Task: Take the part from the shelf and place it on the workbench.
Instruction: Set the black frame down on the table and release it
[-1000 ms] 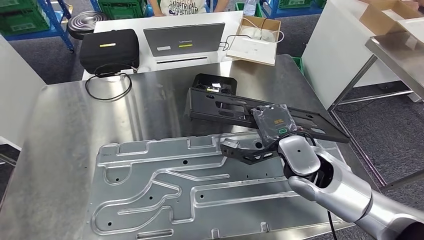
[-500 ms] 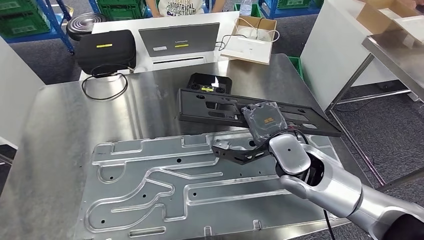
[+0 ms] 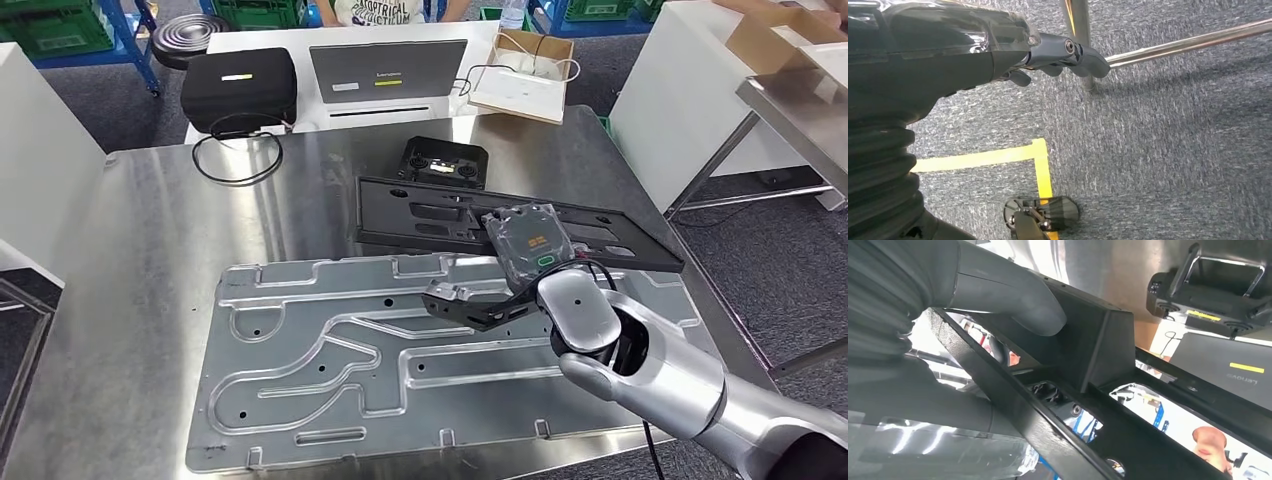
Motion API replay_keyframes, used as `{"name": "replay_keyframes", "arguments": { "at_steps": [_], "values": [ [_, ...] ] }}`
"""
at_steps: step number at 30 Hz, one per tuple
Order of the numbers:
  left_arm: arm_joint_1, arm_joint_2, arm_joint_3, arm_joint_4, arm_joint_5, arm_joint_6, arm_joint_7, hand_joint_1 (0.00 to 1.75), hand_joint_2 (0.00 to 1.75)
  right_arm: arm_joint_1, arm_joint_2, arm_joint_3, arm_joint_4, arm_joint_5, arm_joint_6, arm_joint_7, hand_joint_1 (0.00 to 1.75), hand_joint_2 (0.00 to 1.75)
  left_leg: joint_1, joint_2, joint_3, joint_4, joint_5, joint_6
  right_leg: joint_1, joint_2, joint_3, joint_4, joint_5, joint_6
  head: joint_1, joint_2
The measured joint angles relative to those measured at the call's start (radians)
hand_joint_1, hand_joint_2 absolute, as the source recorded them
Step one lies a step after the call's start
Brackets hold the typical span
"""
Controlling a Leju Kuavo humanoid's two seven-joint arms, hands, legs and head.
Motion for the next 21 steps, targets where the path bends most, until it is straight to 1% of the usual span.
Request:
{"name": "replay_keyframes", "arguments": {
  "at_steps": [1,2,3,5,6,7,8,9,10,11,12,13,14,15,16,17,18,20,21],
  "values": [
    [-0.001,-0.001,0.0,0.0,0.0,0.0,0.0,0.0,1.75,-0.004,0.001,0.0,0.0,0.0,0.0,0.0,1.75,1.75,-0.001,0.002,-0.004,0.001,0.002,-0.003,0.005,0.001,0.028,-0.055,0.015,-0.008,-0.001,0.0],
    [-0.001,-0.003,0.0,0.0,0.0,0.0,0.001,0.0,1.75,-0.007,0.002,0.0,0.0,0.0,0.0,0.0,1.75,1.75,-0.001,0.004,-0.008,0.001,0.005,-0.007,0.009,0.002,0.042,-0.086,0.02,-0.013,-0.002,0.0],
    [-0.001,-0.004,0.0,0.0,-0.001,0.0,0.001,0.0,1.75,-0.008,0.003,0.0,0.0,0.0,0.0,0.0,1.75,1.75,-0.001,0.007,-0.012,0.002,0.008,-0.011,0.011,0.003,0.043,-0.094,0.02,-0.017,-0.003,0.0],
    [-0.001,-0.005,0.0,0.0,-0.002,0.0,0.002,0.0,1.75,-0.008,0.004,0.001,0.001,0.0,0.0,0.0,1.75,1.75,0.0,0.008,-0.017,0.006,0.008,-0.021,0.008,0.002,0.042,-0.104,0.029,-0.022,-0.002,0.0],
    [-0.002,-0.005,0.0,0.0,-0.002,0.0,0.002,0.0,1.75,-0.008,0.004,0.002,0.002,-0.001,0.0,0.0,1.75,1.75,0.0,0.005,-0.026,0.025,-0.007,-0.026,0.005,0.0,0.042,-0.109,0.035,-0.026,-0.004,0.0],
    [-0.003,-0.004,0.0,0.0,-0.002,0.0,0.002,0.0,1.75,-0.008,0.005,0.002,0.003,-0.001,0.0,0.0,1.75,1.75,0.001,0.0,-0.044,0.064,-0.035,-0.032,0.003,-0.002,0.04,-0.114,0.041,-0.029,-0.007,0.0],
    [-0.004,-0.004,0.0,0.0,-0.002,0.0,0.002,0.0,1.75,-0.007,0.006,0.003,0.004,-0.002,0.0,0.0,1.75,1.75,0.005,-0.005,-0.072,0.125,-0.073,-0.038,0.002,-0.005,0.037,-0.115,0.045,-0.03,-0.01,0.0],
    [-0.004,-0.004,0.0,0.0,-0.002,0.0,0.002,0.0,1.75,-0.006,0.007,0.004,0.006,-0.004,-0.001,0.0,1.75,1.75,0.009,-0.008,-0.104,0.197,-0.113,-0.044,0.001,-0.007,0.032,-0.115,0.048,-0.031,-0.013,0.0],
    [-0.004,-0.004,0.0,0.0,-0.002,0.0,0.003,0.0,1.75,-0.004,0.008,0.004,0.008,-0.005,-0.001,0.0,1.75,1.75,0.013,-0.01,-0.131,0.261,-0.142,-0.049,0.001,-0.009,0.026,-0.113,0.051,-0.03,-0.015,0.0],
    [-0.004,-0.004,0.0,0.0,-0.002,0.0,0.004,0.0,1.75,-0.002,0.008,0.005,0.01,-0.007,-0.002,0.0,1.75,1.75,0.016,-0.011,-0.144,0.297,-0.153,-0.053,0.001,-0.011,0.021,-0.112,0.053,-0.029,-0.015,0.0],
    [-0.003,-0.004,0.0,0.0,-0.003,0.0,0.004,0.0,1.75,0.0,0.009,0.005,0.013,-0.01,-0.003,0.0,1.75,1.75,0.019,-0.011,-0.137,0.294,-0.144,-0.056,0.001,-0.013,0.017,-0.11,0.055,-0.026,-0.016,0.0],
    [-0.003,-0.004,0.0,0.0,-0.003,0.0,0.005,0.0,1.75,0.003,0.009,0.005,0.015,-0.012,-0.004,0.0,1.75,1.75,0.022,-0.01,-0.108,0.249,-0.117,-0.057,0.0,-0.015,0.014,-0.108,0.057,-0.024,-0.016,0.0],
    [-0.004,-0.004,0.0,0.0,-0.004,0.0,0.005,0.0,1.75,0.005,0.01,0.005,0.018,-0.014,-0.005,0.0,1.75,1.75,0.025,-0.009,-0.063,0.177,-0.084,-0.058,-0.001,-0.017,0.011,-0.105,0.058,-0.022,-0.017,0.0],
    [-0.005,-0.004,0.0,0.0,-0.005,-0.001,0.005,0.0,1.75,0.005,0.011,0.005,0.02,-0.014,-0.006,0.0,1.75,1.75,0.026,-0.009,-0.017,0.102,-0.06,-0.058,0.0,-0.019,0.009,-0.102,0.059,-0.018,-0.017,0.0],
    [-0.006,-0.004,0.0,0.0,-0.006,-0.001,0.005,0.0,1.75,0.005,0.012,0.005,0.022,-0.015,-0.007,0.0,1.75,1.75,0.026,-0.01,0.016,0.045,-0.043,-0.054,0.001,-0.02,0.006,-0.099,0.06,-0.014,-0.017,0.0],
    [-0.006,-0.004,0.0,0.0,-0.006,-0.001,0.005,0.0,1.75,0.005,0.013,0.005,0.024,-0.016,-0.009,0.0,1.75,1.75,0.025,-0.01,0.032,0.013,-0.037,-0.049,0.001,-0.021,0.003,-0.097,0.062,-0.009,-0.016,0.0],
    [-0.007,-0.004,0.0,0.0,-0.006,-0.002,0.005,0.0,1.75,0.005,0.014,0.006,0.025,-0.018,-0.011,0.0,1.75,1.75,0.023,-0.011,0.034,0.005,-0.038,-0.043,0.001,-0.021,0.0,-0.096,0.065,-0.003,-0.016,0.0],
    [-0.006,-0.003,0.0,0.0,-0.007,-0.003,0.005,0.0,1.75,0.006,0.017,0.007,0.029,-0.025,-0.015,-0.001,1.75,1.75,0.021,-0.01,0.026,0.002,-0.027,-0.028,-0.003,-0.021,-0.006,-0.095,0.068,0.008,-0.016,0.0],
    [-0.007,-0.003,0.0,0.0,-0.007,-0.003,0.006,0.0,1.75,0.006,0.018,0.009,0.032,-0.029,-0.016,-0.003,1.75,1.75,0.022,-0.01,0.023,-0.001,-0.02,-0.02,-0.005,-0.018,-0.013,-0.083,0.055,0.014,-0.014,0.0]
  ]
}}
